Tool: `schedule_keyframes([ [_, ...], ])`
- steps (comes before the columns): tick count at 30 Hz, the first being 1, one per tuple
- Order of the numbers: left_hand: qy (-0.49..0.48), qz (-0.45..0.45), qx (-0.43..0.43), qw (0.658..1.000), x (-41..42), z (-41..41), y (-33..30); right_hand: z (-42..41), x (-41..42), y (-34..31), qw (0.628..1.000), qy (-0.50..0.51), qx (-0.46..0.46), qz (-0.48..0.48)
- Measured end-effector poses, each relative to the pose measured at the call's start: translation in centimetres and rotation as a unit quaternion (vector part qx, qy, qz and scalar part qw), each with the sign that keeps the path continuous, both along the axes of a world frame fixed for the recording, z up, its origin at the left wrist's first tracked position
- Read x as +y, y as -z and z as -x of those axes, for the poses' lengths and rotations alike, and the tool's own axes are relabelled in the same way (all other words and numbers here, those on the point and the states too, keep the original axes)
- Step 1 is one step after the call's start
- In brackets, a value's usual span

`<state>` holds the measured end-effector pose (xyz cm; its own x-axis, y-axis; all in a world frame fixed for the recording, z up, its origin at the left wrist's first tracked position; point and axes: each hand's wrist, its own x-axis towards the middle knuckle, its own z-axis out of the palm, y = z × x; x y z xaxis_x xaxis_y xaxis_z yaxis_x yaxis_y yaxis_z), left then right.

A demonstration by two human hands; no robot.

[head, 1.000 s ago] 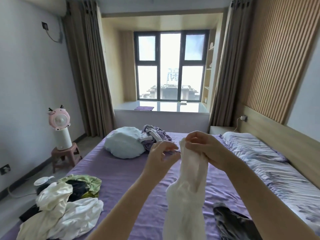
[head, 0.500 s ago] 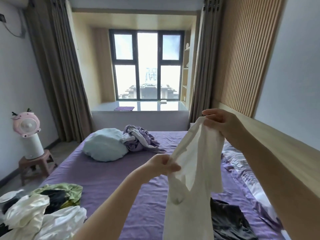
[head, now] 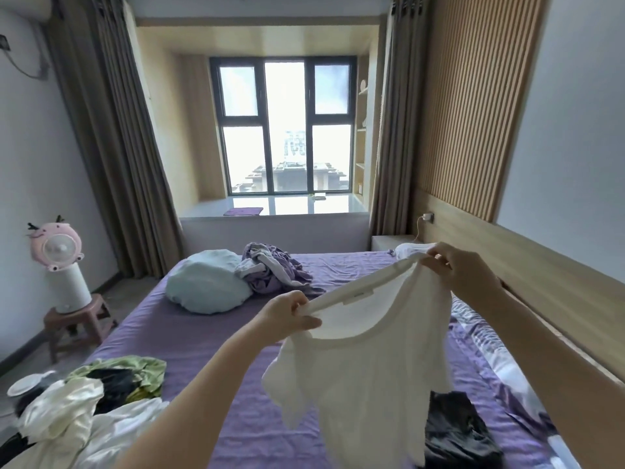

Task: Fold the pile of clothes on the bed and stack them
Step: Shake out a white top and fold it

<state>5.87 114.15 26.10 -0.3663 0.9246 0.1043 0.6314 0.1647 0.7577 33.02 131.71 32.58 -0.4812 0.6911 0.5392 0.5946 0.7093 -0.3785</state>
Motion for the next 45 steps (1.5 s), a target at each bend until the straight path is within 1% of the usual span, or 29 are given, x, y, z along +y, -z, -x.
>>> schedule_keyframes([
  [1,0.057,0.001,-0.058,0.997,-0.3,0.0,-0.2,-0.2,0.2,0.1,1.0,0.007,0.01,0.018],
  [2,0.092,-0.002,-0.106,0.99,-0.6,0.0,-0.4,-0.5,0.5,0.2,0.999,0.008,0.02,0.029],
  [3,0.097,-0.006,-0.13,0.987,-0.8,0.1,-0.4,-0.7,0.7,0.2,0.999,0.004,0.031,0.037],
  [4,0.075,-0.013,-0.127,0.989,-0.9,0.0,-0.4,-0.9,0.8,0.1,0.998,-0.004,0.035,0.043],
  [5,0.028,-0.027,-0.089,0.995,-0.9,-0.1,-0.5,-1.0,0.9,-0.1,0.998,-0.018,0.029,0.05],
  [6,-0.029,-0.05,-0.031,0.998,-0.8,-0.3,-0.5,-1.1,1.1,-0.2,0.998,-0.037,0.012,0.054],
  [8,-0.118,-0.109,0.055,0.985,-0.6,-0.6,-0.6,-1.2,1.2,-0.3,0.996,-0.071,-0.036,0.046],
  [10,-0.136,-0.125,0.079,0.98,-0.3,-0.6,-0.8,-1.2,1.5,-0.3,0.994,-0.083,-0.047,0.042],
  [11,-0.127,-0.115,0.056,0.984,-0.1,-0.6,-0.9,-1.2,1.7,-0.2,0.995,-0.083,-0.033,0.053],
  [13,-0.094,-0.095,-0.049,0.99,-0.2,-0.6,-1.3,-1.4,2.1,0.0,0.989,-0.087,0.03,0.113],
  [15,-0.06,-0.102,-0.171,0.978,-0.4,-1.0,-1.5,-1.5,2.6,0.2,0.963,-0.107,0.128,0.211],
  [16,-0.046,-0.112,-0.213,0.97,-0.4,-1.2,-1.4,-1.4,2.7,0.4,0.946,-0.114,0.172,0.251],
  [18,-0.035,-0.138,-0.247,0.958,-0.3,-1.8,-1.1,-1.1,3.1,0.8,0.933,-0.101,0.212,0.273],
  [20,-0.033,-0.146,-0.234,0.961,-0.4,-2.2,-1.4,-0.7,3.4,1.1,0.942,-0.07,0.206,0.254],
  [22,-0.005,-0.113,-0.201,0.973,-1.1,-2.4,-2.2,-0.6,3.9,1.3,0.958,-0.046,0.176,0.221],
  [23,0.017,-0.087,-0.199,0.976,-1.5,-2.4,-2.7,-0.7,4.3,1.4,0.965,-0.044,0.16,0.205],
  [24,0.04,-0.067,-0.21,0.975,-1.9,-2.2,-3.2,-0.8,4.5,1.6,0.968,-0.048,0.149,0.196],
  [26,0.076,-0.036,-0.282,0.956,-2.6,-2.0,-4.1,-0.9,4.8,2.0,0.968,-0.071,0.142,0.195],
  [28,0.078,-0.017,-0.352,0.933,-3.0,-1.7,-4.6,-1.0,5.0,2.5,0.963,-0.108,0.14,0.204],
  [29,0.075,-0.008,-0.358,0.931,-3.2,-1.4,-4.8,-1.0,5.0,2.7,0.96,-0.129,0.136,0.208],
  [30,0.075,0.002,-0.344,0.936,-3.4,-1.2,-4.8,-0.9,5.1,2.9,0.958,-0.148,0.13,0.209],
  [32,0.08,0.036,-0.277,0.957,-3.9,-0.9,-4.9,-0.5,5.1,3.0,0.957,-0.174,0.116,0.199],
  [34,0.063,0.076,-0.155,0.983,-4.4,-0.7,-4.7,0.1,5.0,3.0,0.949,-0.194,0.128,0.214],
  [35,0.048,0.085,-0.098,0.99,-4.6,-0.6,-4.6,0.4,4.9,3.0,0.937,-0.206,0.152,0.235],
  [36,0.032,0.083,-0.063,0.994,-4.7,-0.6,-4.5,0.8,4.8,2.9,0.927,-0.215,0.175,0.251],
  [37,0.016,0.07,-0.051,0.996,-4.8,-0.7,-4.4,1.0,4.6,2.9,0.919,-0.222,0.195,0.26],
  [39,-0.013,0.021,-0.054,0.998,-4.9,-1.3,-4.4,1.6,4.1,2.7,0.905,-0.233,0.222,0.277],
  [41,-0.046,-0.031,-0.059,0.997,-5.0,-1.9,-4.4,2.2,3.4,2.5,0.897,-0.243,0.228,0.292],
  [45,-0.121,-0.122,-0.047,0.984,-5.3,-2.9,-4.4,3.3,1.9,2.3,0.914,-0.241,0.186,0.267],
])
